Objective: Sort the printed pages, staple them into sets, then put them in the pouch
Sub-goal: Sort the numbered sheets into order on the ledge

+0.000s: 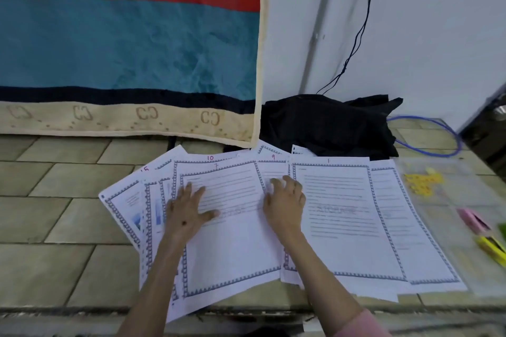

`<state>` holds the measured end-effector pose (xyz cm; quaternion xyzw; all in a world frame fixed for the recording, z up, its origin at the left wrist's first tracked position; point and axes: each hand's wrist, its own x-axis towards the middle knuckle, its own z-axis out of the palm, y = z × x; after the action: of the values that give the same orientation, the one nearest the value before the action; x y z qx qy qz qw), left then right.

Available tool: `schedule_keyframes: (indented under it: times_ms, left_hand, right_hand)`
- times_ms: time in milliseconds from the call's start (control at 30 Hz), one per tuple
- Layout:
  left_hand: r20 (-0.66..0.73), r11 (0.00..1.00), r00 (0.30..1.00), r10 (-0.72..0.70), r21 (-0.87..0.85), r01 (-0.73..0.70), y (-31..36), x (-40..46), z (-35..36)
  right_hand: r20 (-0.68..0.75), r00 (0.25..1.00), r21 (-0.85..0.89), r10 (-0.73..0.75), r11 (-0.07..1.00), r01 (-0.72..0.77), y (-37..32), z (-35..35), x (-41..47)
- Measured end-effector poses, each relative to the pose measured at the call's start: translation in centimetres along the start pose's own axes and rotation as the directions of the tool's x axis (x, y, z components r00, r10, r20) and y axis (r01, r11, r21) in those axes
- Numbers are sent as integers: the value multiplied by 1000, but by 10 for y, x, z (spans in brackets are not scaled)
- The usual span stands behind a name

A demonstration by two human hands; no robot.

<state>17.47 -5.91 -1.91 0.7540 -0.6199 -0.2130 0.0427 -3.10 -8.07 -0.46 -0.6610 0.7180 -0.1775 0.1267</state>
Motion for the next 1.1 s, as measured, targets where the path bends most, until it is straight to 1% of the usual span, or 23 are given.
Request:
schedule_keyframes:
  times_ms: [33,67,100,133,200,267,300,333,367,400,433,467,500,567,633,700,800,867,933,967,1000,1033,1100]
  left_hand:
    - [-1,1000,1000,-20,15,20,-6,1,-3]
    - [18,999,999,-42,25,42,-11,3,-7]
    - [52,998,997,-63,30,62,-15,4,-12]
    - [88,996,992,-88,33,85,-19,7,-16]
    - [130,986,979,-160,57,154,-20,10,-23]
    - [85,972,974,-212,119,201,-6,10,-27]
    - [20,975,980,-198,106,195,7,8,-27]
    - [-59,987,986,-157,18,159,24,5,-24]
    - [-128,987,985,-114,-127,98,43,1,-20]
    - [-166,960,983,-78,-279,29,64,-3,-16]
    - [-161,918,986,-48,-395,-20,85,-8,-11]
    - [-109,883,994,-23,-468,-31,104,-12,-6]
    - [-37,860,999,1,-510,-20,121,-16,0]
    - [82,833,996,34,-553,16,146,-17,12]
    - [136,816,991,12,-574,69,162,-14,19]
    - [166,792,985,-36,-597,129,173,-7,23]
    - [208,792,975,-83,-580,191,182,3,25]
    - [191,807,977,-97,-560,190,186,7,26]
    - [166,812,979,-114,-552,188,186,10,27]
    - [152,815,981,-121,-549,186,186,12,27]
    - [139,816,982,-131,-547,186,185,13,27]
    - [126,817,982,-142,-546,188,184,15,27]
    - [113,811,981,-158,-552,194,182,19,26]
  right_hand:
    - [1,997,-73,82,994,-82,10,-2,1]
    - [18,987,-83,158,984,-156,17,-5,3]
    - [39,978,-57,204,978,-202,22,-7,5]
    - [56,975,-42,215,976,-213,27,-9,8]
    - [69,980,-60,186,981,-182,32,-11,13]
    - [63,986,-47,154,987,-151,36,-13,17]
    - [57,989,-19,137,991,-136,38,-14,17]
    - [55,991,32,121,992,-123,40,-15,17]
    - [45,992,109,118,987,-122,43,-18,16]
    - [25,991,200,133,970,-135,47,-22,16]
    - [-16,986,250,168,955,-159,53,-27,17]
    - [-63,972,235,228,949,-207,63,-33,19]
    - [-80,945,158,317,940,-302,73,-42,21]
    - [-29,855,20,517,856,-517,97,-59,23]
    - [44,767,-2,640,768,-640,116,-73,26]
    - [91,726,34,682,726,-687,128,-81,28]
    - [110,704,69,701,702,-709,143,-84,33]
    - [98,724,126,682,713,-689,154,-87,34]
    - [59,767,308,639,719,-623,168,-94,33]
    - [25,779,394,627,710,-584,174,-99,32]
    - [-6,780,445,626,701,-558,181,-106,30]
    - [-58,777,457,626,709,-537,187,-112,29]
    - [-155,768,350,621,762,-545,205,-123,32]
